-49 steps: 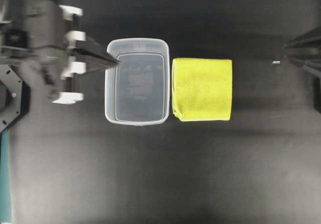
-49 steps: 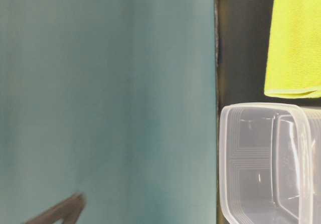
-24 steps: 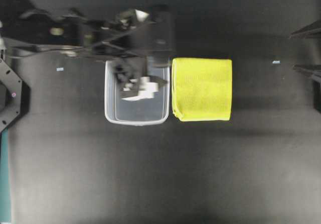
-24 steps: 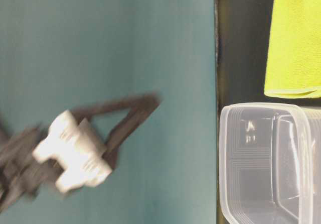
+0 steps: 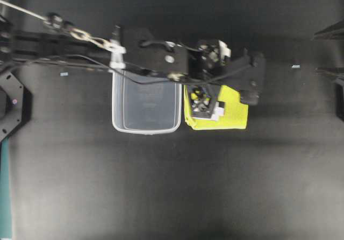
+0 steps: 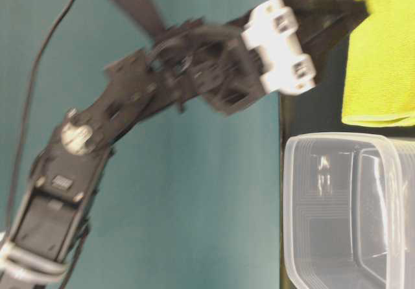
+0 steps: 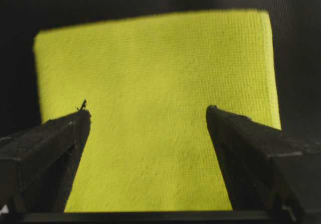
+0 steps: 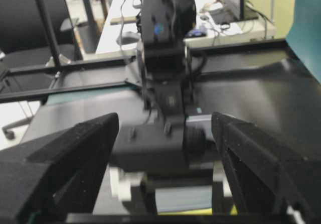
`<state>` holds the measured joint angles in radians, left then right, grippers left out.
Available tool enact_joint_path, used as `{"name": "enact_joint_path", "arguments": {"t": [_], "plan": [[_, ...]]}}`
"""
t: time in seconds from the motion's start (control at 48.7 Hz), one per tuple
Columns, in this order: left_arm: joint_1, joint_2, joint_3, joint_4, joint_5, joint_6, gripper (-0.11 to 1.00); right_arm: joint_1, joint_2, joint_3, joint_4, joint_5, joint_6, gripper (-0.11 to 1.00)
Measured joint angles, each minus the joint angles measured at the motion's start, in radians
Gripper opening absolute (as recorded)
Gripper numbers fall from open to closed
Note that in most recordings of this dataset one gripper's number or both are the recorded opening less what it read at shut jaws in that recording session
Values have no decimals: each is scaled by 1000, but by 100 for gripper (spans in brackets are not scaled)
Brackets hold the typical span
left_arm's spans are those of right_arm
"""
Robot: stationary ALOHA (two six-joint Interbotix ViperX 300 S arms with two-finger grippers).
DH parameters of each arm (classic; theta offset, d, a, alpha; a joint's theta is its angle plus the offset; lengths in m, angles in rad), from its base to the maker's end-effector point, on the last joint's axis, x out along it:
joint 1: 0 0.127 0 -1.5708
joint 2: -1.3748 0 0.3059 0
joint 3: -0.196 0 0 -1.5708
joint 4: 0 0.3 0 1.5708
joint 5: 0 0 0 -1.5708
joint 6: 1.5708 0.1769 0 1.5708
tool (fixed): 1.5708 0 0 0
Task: Place the yellow towel into the container with the left arm.
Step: 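Lower the left gripper onto the yellow towel and pinch it closed, then lift the towel and swing it left over the clear container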
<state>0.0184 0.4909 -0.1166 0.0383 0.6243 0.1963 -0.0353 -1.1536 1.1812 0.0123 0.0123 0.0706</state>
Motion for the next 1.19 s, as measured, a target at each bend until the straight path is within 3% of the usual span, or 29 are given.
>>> {"name": "enact_joint_path", "arguments": {"t": [0.513,0.616,0.8,0.862,1.19], "plan": [[18,110,-34,2,81,-11,85,0,-3,0,0,2,0,72],[15,110,-32,2,91,-11,69,0,-2,0,0,0,0,72],[-9,107,-35,2,112,9,19,0,-3,0,0,0,3,72],[-14,98,-35,0,121,8,7,0,-3,-2,0,2,8,72],[-17,-54,-98,2,261,5,7,0,-8,-2,0,2,5,72]]}}
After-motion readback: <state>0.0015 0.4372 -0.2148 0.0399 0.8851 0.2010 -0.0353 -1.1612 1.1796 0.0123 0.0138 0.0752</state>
